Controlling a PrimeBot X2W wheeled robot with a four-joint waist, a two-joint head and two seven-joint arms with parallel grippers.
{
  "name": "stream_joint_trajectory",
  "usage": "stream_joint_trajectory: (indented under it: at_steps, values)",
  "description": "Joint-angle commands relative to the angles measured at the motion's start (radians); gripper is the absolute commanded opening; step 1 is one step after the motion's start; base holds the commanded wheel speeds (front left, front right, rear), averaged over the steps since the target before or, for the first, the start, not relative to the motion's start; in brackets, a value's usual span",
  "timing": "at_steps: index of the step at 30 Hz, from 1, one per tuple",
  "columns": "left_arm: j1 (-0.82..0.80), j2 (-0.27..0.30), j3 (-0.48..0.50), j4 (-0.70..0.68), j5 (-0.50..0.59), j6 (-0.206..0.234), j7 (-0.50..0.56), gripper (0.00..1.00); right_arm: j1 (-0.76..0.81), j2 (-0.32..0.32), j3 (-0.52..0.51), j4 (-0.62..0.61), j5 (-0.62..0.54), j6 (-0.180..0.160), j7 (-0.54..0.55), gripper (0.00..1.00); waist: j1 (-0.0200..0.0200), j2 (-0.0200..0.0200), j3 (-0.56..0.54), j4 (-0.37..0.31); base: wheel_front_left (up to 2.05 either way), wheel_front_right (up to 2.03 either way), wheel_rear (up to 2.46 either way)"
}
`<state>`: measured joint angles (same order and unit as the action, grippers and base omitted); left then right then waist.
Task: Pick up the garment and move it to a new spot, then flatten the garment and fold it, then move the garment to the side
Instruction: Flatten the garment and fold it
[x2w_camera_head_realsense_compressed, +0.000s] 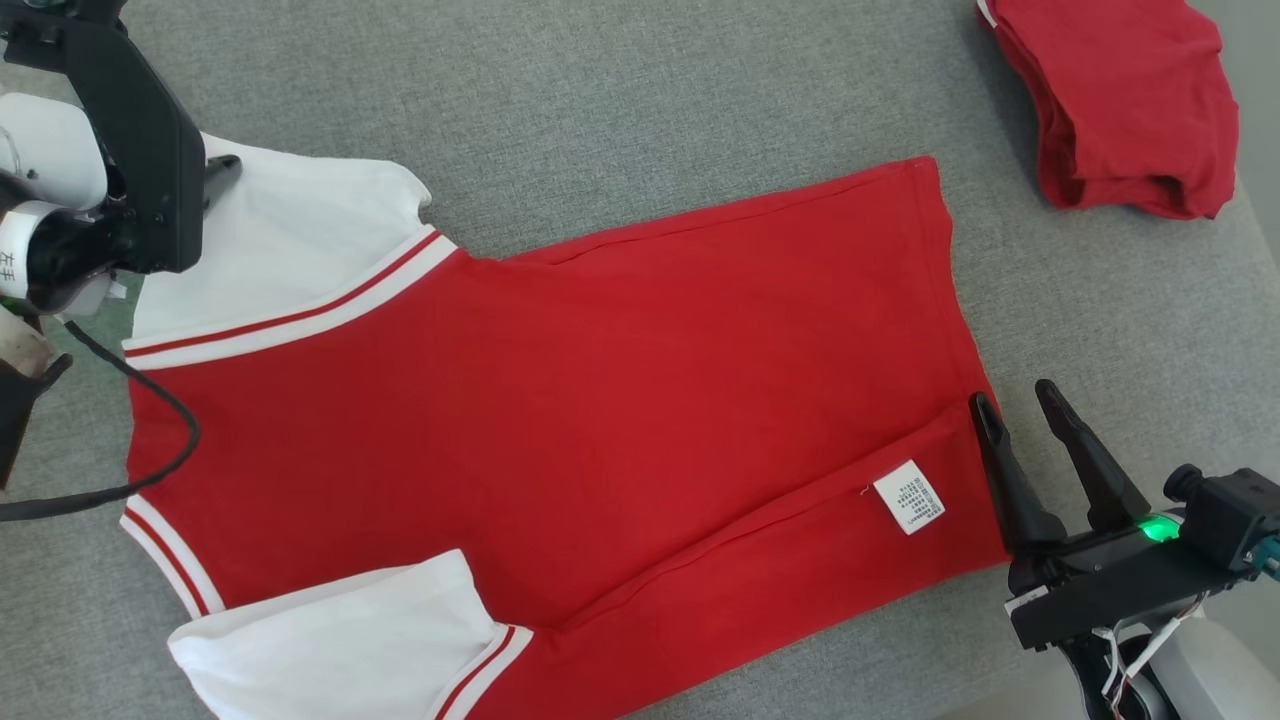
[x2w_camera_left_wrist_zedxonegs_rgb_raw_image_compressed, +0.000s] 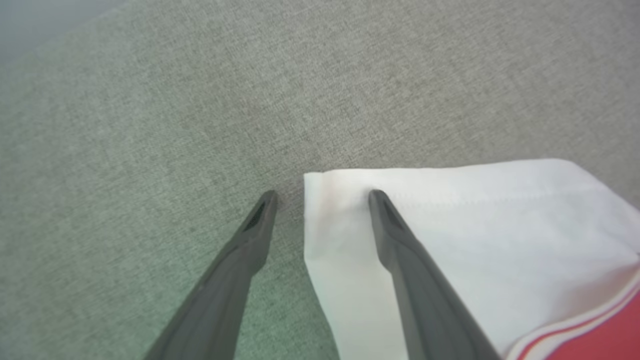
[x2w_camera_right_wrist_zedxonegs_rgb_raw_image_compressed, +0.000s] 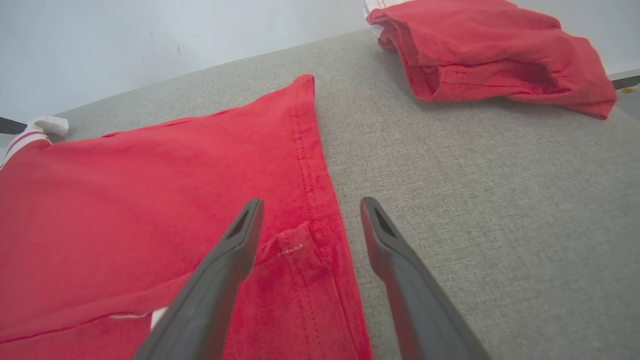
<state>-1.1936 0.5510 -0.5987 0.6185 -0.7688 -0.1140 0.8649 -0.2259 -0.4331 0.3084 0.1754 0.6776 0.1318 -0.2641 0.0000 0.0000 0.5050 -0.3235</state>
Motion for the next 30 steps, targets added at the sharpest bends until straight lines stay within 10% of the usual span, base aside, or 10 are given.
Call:
stream_joint_trajectory:
  at_steps: [1, 2, 13, 30]
  values:
    - [-0.007, 0.001, -0.006, 0.01, 0.009, -0.001, -0.002, 0.25, -0.014, 0.001, 0.003, 0.002, 0.004, -0.003, 0.0, 1.0, 0.0, 0.0, 0.001, 0.003, 0.0, 0.0, 0.0]
    - [-0.009, 0.0, -0.009, 0.011, 0.009, -0.003, -0.005, 0.0, -0.017, -0.001, 0.005, 0.001, 0.004, -0.003, 0.0, 1.0, 0.0, 0.0, 0.001, 0.004, 0.0, 0.0, 0.0]
    - [-0.018, -0.003, -0.023, 0.033, -0.01, -0.015, -0.097, 0.0, -0.167, -0.045, 0.074, 0.055, 0.047, -0.003, 0.065, 1.0, 0.0, 0.0, -0.015, 0.009, 0.0, 0.0, 0.0]
    - [-0.024, 0.022, -0.103, 0.001, -0.056, -0.016, -0.119, 0.0, -0.736, 0.175, -0.024, 0.516, -0.268, -0.003, 0.806, 1.0, 0.0, 0.0, -0.042, 0.041, 0.0, 0.0, 0.0]
